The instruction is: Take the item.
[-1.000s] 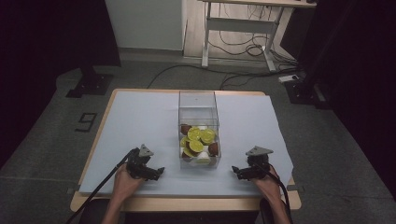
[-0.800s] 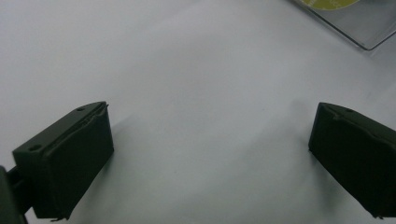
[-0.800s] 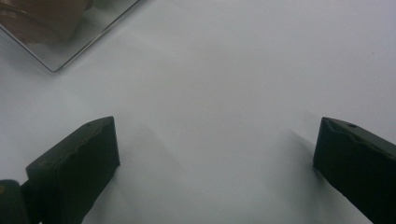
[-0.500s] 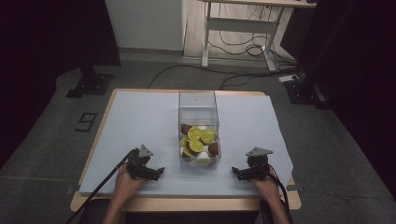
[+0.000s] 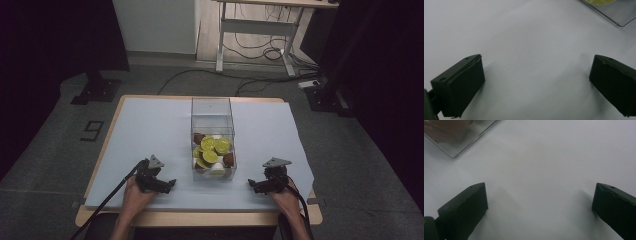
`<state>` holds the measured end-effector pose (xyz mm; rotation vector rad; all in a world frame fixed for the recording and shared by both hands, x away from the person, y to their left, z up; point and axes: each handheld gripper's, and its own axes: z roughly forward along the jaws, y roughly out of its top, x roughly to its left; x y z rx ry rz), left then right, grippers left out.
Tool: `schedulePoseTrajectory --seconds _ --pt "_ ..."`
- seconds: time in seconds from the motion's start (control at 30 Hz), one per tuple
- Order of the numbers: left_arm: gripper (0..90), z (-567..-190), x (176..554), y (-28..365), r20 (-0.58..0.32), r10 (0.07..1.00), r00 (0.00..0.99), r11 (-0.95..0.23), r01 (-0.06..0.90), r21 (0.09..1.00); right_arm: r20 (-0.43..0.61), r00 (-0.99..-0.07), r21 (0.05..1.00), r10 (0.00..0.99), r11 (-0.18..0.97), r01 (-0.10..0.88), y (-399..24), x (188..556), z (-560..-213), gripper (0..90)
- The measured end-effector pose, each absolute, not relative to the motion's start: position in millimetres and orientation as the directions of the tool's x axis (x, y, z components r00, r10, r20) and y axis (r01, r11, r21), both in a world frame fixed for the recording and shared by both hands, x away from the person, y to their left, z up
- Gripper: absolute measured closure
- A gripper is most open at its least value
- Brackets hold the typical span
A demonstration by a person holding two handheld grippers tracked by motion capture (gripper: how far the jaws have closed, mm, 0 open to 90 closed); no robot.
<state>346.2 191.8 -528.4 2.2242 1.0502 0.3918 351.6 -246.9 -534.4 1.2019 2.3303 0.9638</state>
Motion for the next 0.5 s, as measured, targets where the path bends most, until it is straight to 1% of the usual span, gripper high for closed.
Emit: schedulePoseTrajectory --seconds 0.2,0.5 --pt "0.0 -528 346 192 -0.004 0.771 0.637 -0.476 0.581 0.66 -0.004 -0.609 0.703 0.793 0.435 0.562 -243 350 -528 0.0" --pt "0.0 -528 346 192 -0.004 0.771 0.637 -0.476 0.58 0.661 0.005 -0.641 0.739 0.767 0.429 0.52 -240 346 -507 0.0"
